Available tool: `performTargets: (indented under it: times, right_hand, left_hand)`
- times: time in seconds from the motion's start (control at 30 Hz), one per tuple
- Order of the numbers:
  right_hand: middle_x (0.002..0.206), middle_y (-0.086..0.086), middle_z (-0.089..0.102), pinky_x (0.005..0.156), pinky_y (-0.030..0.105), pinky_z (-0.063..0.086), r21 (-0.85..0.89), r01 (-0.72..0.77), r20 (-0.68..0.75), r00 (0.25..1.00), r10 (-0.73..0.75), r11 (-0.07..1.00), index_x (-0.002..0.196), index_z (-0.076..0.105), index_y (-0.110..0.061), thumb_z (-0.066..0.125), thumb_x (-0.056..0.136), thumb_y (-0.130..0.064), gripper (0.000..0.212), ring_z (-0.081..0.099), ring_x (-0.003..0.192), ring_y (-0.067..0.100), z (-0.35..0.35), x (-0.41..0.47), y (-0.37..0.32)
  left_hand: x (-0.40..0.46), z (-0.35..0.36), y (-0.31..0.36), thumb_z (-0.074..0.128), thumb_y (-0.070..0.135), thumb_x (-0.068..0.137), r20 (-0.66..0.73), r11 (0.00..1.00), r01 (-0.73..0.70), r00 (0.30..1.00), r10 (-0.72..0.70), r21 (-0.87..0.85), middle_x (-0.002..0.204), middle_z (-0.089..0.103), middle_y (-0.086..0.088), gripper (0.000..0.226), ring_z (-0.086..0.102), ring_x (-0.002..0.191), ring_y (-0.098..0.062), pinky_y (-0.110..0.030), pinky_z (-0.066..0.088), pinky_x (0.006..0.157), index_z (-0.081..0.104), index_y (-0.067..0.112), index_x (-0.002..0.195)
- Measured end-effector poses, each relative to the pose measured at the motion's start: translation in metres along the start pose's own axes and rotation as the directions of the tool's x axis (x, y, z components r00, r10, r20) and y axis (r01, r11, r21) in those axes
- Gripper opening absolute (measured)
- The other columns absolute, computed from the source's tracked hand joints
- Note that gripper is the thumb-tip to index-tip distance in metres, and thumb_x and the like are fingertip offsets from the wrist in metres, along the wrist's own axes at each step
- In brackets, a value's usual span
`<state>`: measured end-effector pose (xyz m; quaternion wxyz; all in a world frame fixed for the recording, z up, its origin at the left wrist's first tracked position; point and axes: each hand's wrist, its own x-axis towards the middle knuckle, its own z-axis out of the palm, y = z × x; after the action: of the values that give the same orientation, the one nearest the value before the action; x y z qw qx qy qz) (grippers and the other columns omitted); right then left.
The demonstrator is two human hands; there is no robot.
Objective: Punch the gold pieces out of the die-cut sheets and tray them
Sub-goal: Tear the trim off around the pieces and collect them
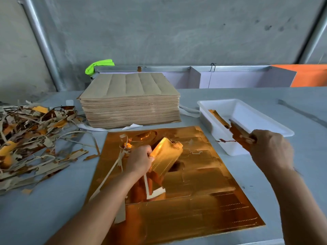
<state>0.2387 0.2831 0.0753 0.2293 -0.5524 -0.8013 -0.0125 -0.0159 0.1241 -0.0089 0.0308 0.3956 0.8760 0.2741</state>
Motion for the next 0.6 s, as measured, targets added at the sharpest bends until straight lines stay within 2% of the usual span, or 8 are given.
performTargets:
  times: [0.07,0.1,0.2,0.27,0.37,0.5,0.57,0.6]
  right_hand:
    - [0.058,0.005,0.046,0.048,0.025,0.03,-0.049,0.008,0.056,0.998,-0.005,0.999,0.074,0.056,-0.011,0.057,0.092,-0.04,0.034,0.045,0.052,0.024,-0.005,0.0,0.001]
    - [0.059,0.005,0.048,0.05,0.026,0.033,-0.002,0.01,0.096,0.995,-0.01,1.0,0.076,0.059,-0.01,0.059,0.09,-0.043,0.035,0.048,0.054,0.024,-0.008,-0.001,0.0]
    - [0.066,0.003,0.053,0.051,0.026,0.036,0.341,-0.078,0.262,0.965,-0.015,0.937,0.089,0.062,-0.006,0.068,0.086,-0.016,0.012,0.05,0.057,0.017,-0.009,-0.002,-0.006]
    - [0.076,0.008,0.057,0.06,0.032,0.043,0.435,-0.168,0.325,0.945,0.019,0.885,0.094,0.06,-0.006,0.067,0.085,-0.008,0.012,0.052,0.063,0.021,-0.006,-0.006,-0.017]
    - [0.092,0.02,0.064,0.073,0.045,0.049,0.525,-0.194,0.352,0.936,-0.003,0.829,0.098,0.063,0.001,0.065,0.084,-0.007,0.016,0.06,0.08,0.034,0.012,-0.016,-0.045]
    - [0.093,0.027,0.064,0.066,0.039,0.052,0.681,-0.304,0.41,0.912,-0.003,0.667,0.093,0.064,0.0,0.066,0.085,-0.008,0.011,0.062,0.086,0.038,0.031,-0.025,-0.078]
    - [0.089,0.021,0.065,0.067,0.036,0.051,0.726,-0.337,0.406,0.913,0.021,0.599,0.09,0.062,-0.005,0.066,0.086,-0.008,0.007,0.061,0.087,0.035,0.035,-0.024,-0.085]
    - [0.087,0.019,0.065,0.066,0.035,0.05,0.721,-0.332,0.401,0.916,0.025,0.608,0.088,0.061,-0.006,0.066,0.085,-0.008,0.005,0.062,0.086,0.035,0.036,-0.024,-0.088]
  left_hand:
    - [0.004,-0.01,-0.005,0.057,0.018,0.092,-0.101,0.997,0.055,0.994,-0.05,0.051,0.071,0.049,0.011,0.019,0.052,0.067,-0.006,-0.028,0.049,0.071,0.049,0.026,0.077]
    - [0.006,-0.014,-0.008,0.057,0.018,0.092,-0.124,0.996,0.08,0.989,-0.075,0.033,0.071,0.05,0.01,0.019,0.053,0.068,-0.008,-0.033,0.05,0.076,0.049,0.025,0.077]
    - [0.012,-0.024,-0.015,0.059,0.016,0.092,-0.139,0.991,0.104,0.983,-0.116,-0.086,0.075,0.055,0.002,0.016,0.054,0.069,-0.013,-0.03,0.045,0.068,0.052,0.019,0.078]
    - [0.011,-0.029,-0.015,0.06,0.013,0.091,-0.087,0.955,0.115,0.986,-0.144,-0.272,0.08,0.061,-0.004,0.009,0.057,0.073,-0.016,-0.027,0.041,0.061,0.056,0.014,0.083]
    - [0.006,-0.034,-0.009,0.06,0.011,0.091,0.05,0.801,0.142,0.989,-0.139,-0.582,0.081,0.069,-0.004,0.007,0.064,0.072,-0.014,-0.026,0.048,0.057,0.062,0.015,0.086]
    - [0.004,-0.035,-0.003,0.059,0.016,0.093,0.121,0.692,0.226,0.973,-0.197,-0.685,0.082,0.068,-0.004,0.008,0.064,0.078,-0.021,-0.034,0.052,0.065,0.063,0.017,0.086]
    - [0.005,-0.035,-0.004,0.058,0.018,0.093,0.184,0.586,0.337,0.934,-0.306,-0.736,0.091,0.064,-0.006,0.007,0.061,0.085,-0.022,-0.032,0.049,0.067,0.061,0.019,0.087]
    - [0.006,-0.036,-0.004,0.059,0.017,0.093,0.235,0.504,0.386,0.911,-0.338,-0.773,0.095,0.063,-0.007,0.004,0.06,0.086,-0.021,-0.032,0.049,0.069,0.06,0.019,0.089]
